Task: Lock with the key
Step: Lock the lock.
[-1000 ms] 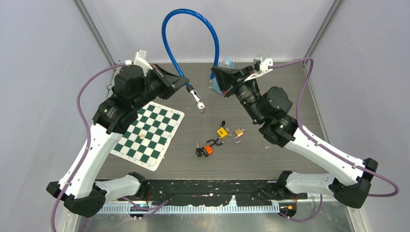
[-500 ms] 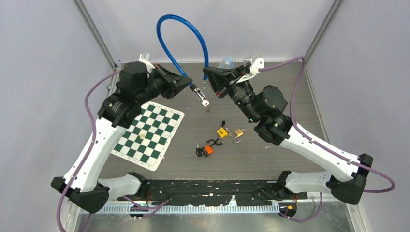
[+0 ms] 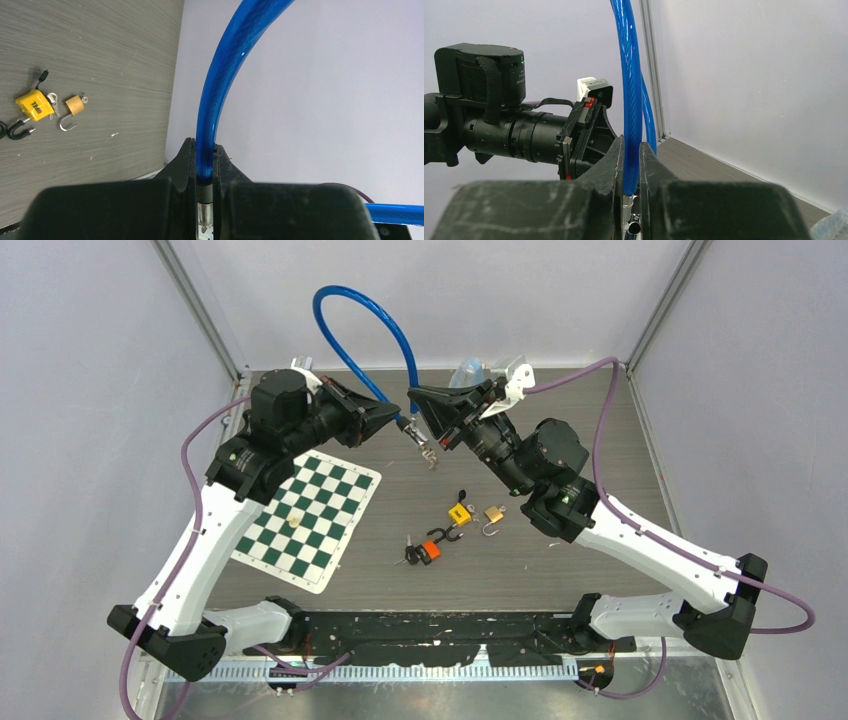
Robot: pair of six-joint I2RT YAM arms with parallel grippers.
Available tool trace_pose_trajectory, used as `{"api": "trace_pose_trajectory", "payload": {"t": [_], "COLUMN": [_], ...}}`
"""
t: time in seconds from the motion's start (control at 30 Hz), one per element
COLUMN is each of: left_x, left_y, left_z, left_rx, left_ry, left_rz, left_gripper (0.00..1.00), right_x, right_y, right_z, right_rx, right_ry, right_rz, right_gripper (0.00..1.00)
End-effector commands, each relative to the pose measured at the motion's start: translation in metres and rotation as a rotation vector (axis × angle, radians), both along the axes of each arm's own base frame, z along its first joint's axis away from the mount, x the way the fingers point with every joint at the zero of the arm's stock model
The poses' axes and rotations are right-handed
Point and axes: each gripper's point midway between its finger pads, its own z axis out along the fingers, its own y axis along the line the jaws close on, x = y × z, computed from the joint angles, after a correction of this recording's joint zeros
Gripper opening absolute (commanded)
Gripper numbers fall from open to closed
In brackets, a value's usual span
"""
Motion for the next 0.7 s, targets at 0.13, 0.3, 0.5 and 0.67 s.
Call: {"api": "trace_pose_trajectory", "payload": {"t": [0.13,0.3,0.5,0.67], "left_x": [-0.011,-0.012,-0.015,-0.015], "left_y": [-0.007,-0.007,-0.005,-0.006], "left_z": [0.034,0.034,0.037,0.039], "left_rx": [-0.106,-0.121,-0.134,-0.155], "left_ry": [-0.079,-0.073,-0.077,-0.071], "left_rz": [-0.061,-0.065,-0.062,-0.067], "left_gripper": [0.00,0.00,0.00,0.00], "right_x": [-0.010,-0.007,-0.004,-0.006], "right_y": [0.001,0.000,-0.004,-0.002], "right_z": [0.027,0.021,0.015,0.008], "right_rx": [0.070,0.060,0.046,0.027], "right_ry": [-0.068,-0.067,-0.067,-0.065], "right_rz": [0.024,0.004,-0.021,-0.009], "right_gripper": [0.05,0.05,0.05,0.05]}}
